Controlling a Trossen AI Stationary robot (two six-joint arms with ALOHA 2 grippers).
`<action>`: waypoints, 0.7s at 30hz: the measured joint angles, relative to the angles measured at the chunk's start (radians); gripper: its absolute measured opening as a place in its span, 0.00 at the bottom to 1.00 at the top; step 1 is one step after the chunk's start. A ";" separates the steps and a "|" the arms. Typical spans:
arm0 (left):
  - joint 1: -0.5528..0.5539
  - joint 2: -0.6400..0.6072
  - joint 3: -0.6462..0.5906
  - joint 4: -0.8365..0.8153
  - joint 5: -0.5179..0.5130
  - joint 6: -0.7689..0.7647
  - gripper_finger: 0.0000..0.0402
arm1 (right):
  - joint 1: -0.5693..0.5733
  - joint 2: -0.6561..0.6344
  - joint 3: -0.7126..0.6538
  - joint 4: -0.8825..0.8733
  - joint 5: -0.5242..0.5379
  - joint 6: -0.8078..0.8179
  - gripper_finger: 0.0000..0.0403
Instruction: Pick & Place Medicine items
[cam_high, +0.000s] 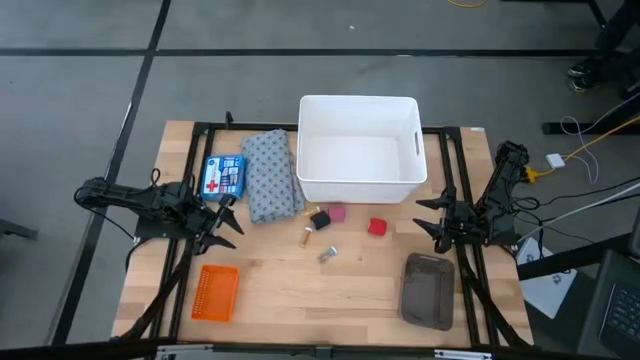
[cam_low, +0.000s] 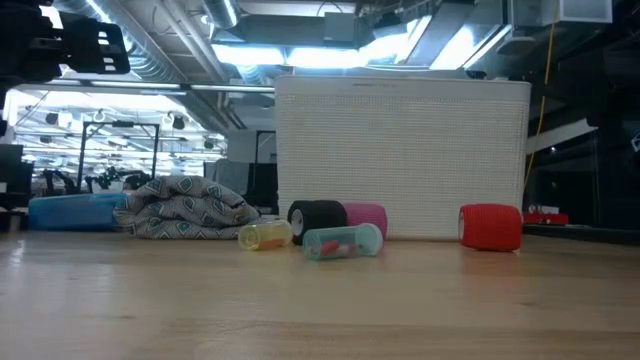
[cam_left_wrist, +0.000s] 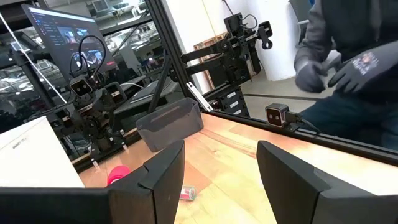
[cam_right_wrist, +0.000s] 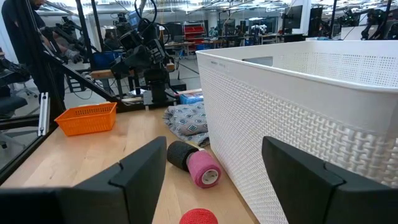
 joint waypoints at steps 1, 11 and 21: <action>0.000 0.000 0.000 0.000 0.000 0.000 0.49 | 0.000 0.000 0.000 0.000 0.000 0.000 0.66; 0.000 0.000 0.000 0.000 0.000 0.000 0.49 | 0.000 0.000 0.000 0.000 0.000 0.000 0.66; 0.000 0.000 0.000 0.000 0.000 0.000 0.49 | 0.000 0.000 0.000 0.000 0.000 0.000 0.66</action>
